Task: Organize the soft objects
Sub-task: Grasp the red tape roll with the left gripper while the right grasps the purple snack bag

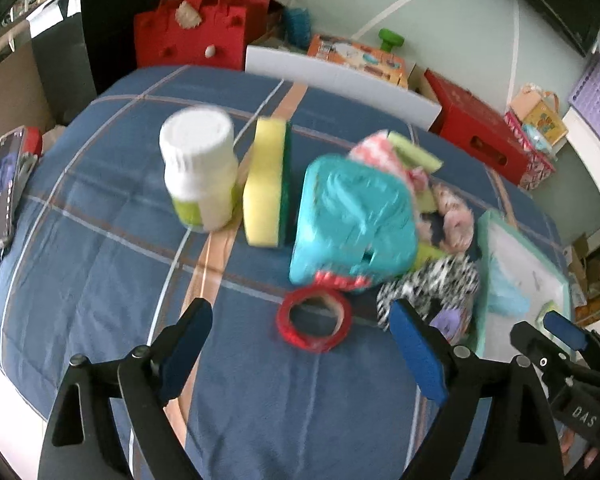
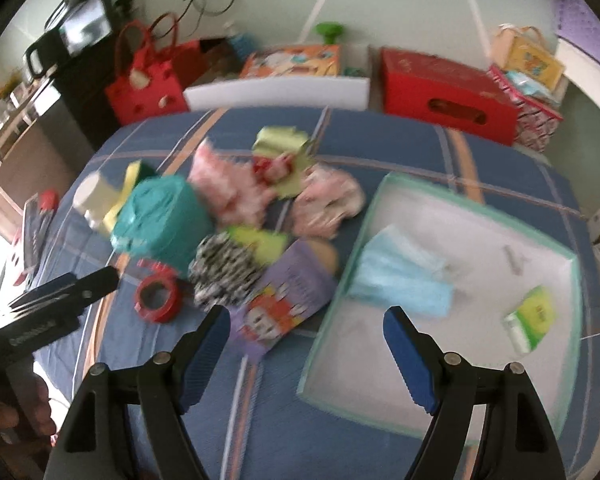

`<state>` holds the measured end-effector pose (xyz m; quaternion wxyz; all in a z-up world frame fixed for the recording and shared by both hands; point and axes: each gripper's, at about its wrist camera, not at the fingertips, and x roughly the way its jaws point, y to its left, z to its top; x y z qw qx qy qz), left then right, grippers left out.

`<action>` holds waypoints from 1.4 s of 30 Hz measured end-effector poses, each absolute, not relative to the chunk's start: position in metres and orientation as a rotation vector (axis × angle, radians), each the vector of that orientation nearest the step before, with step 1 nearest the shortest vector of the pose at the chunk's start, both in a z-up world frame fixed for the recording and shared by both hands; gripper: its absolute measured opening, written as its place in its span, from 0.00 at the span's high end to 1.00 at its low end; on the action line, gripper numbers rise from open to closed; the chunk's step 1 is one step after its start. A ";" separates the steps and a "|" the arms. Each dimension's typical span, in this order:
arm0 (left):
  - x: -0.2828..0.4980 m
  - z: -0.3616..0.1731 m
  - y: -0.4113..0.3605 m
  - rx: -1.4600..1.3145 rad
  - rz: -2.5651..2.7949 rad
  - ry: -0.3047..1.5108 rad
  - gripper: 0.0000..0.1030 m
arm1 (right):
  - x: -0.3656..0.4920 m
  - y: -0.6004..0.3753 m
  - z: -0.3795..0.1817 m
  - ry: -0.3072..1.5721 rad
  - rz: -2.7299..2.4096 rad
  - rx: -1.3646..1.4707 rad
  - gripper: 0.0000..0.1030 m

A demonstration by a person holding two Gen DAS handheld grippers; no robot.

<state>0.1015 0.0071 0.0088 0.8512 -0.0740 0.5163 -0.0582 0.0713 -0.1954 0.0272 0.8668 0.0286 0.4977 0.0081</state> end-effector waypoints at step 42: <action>0.138 -0.064 -0.028 -0.142 -0.178 1.280 0.43 | 0.097 -0.149 -0.032 1.115 0.043 -0.097 0.62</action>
